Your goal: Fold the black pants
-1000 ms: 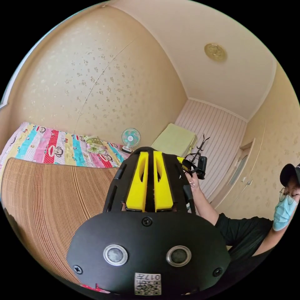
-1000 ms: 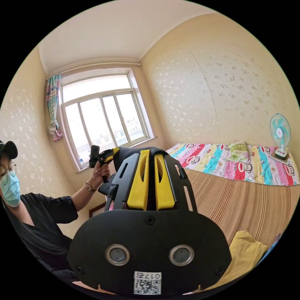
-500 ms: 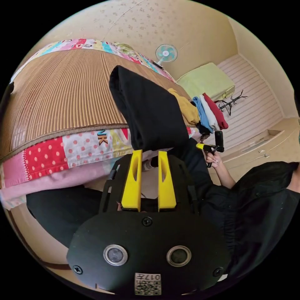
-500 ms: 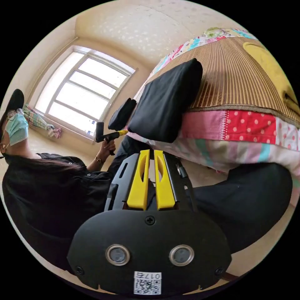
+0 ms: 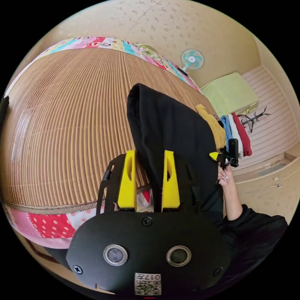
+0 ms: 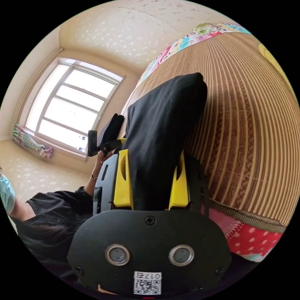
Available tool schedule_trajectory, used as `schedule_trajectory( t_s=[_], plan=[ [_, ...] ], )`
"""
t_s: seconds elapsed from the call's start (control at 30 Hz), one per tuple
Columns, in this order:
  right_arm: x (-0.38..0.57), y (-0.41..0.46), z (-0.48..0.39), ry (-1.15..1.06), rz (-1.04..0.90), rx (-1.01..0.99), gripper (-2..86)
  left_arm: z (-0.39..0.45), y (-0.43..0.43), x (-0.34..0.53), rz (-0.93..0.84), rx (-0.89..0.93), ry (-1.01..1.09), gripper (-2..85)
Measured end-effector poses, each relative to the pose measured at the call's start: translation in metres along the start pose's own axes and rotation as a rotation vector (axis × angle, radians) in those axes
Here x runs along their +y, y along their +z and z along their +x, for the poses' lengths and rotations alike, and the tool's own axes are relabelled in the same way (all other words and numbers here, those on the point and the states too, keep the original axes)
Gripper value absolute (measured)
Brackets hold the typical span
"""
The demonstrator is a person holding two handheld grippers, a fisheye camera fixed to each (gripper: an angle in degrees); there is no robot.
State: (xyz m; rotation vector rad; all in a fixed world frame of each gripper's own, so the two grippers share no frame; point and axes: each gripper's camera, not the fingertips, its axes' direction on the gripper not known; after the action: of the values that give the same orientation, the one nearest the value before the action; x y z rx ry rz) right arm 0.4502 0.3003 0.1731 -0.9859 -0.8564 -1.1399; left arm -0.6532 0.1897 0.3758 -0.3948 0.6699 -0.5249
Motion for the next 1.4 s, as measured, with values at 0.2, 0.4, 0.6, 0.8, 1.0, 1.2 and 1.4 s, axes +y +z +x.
schedule_trajectory(
  t_s=[0.2, 0.4, 0.6, 0.8, 1.0, 1.2, 1.4],
  plan=[
    [0.068, 0.007, -0.013, -0.011, -0.032, -0.225, 8.6, 0.004, -0.003, 0.087, -0.037, 0.209, -0.136, 7.4],
    [0.107, -0.072, -0.059, -0.173, 0.076, -0.217, 5.8, 0.066, -0.03, 0.11, -0.039, 0.36, -0.105, 6.5],
    [0.084, -0.225, -0.106, -0.371, 0.169, -0.026, 6.0, 0.199, -0.023, 0.029, -0.009, 0.458, 0.072, 6.6],
    [0.047, -0.371, -0.112, -0.2, 0.153, 0.371, 8.7, 0.339, 0.012, -0.09, 0.021, 0.512, 0.357, 7.8],
    [0.118, -0.405, -0.142, 0.269, 0.414, 1.084, 7.8, 0.36, -0.017, -0.097, 0.203, 0.314, 0.358, 6.9],
    [0.214, -0.303, -0.214, -0.165, 0.915, 0.924, 1.7, 0.266, -0.048, -0.032, 0.282, 0.185, 0.17, 5.3],
    [0.2, -0.284, -0.284, -0.602, 1.194, 0.535, 0.9, 0.196, -0.176, -0.067, 0.401, 0.148, 0.012, -0.2]
  ],
)
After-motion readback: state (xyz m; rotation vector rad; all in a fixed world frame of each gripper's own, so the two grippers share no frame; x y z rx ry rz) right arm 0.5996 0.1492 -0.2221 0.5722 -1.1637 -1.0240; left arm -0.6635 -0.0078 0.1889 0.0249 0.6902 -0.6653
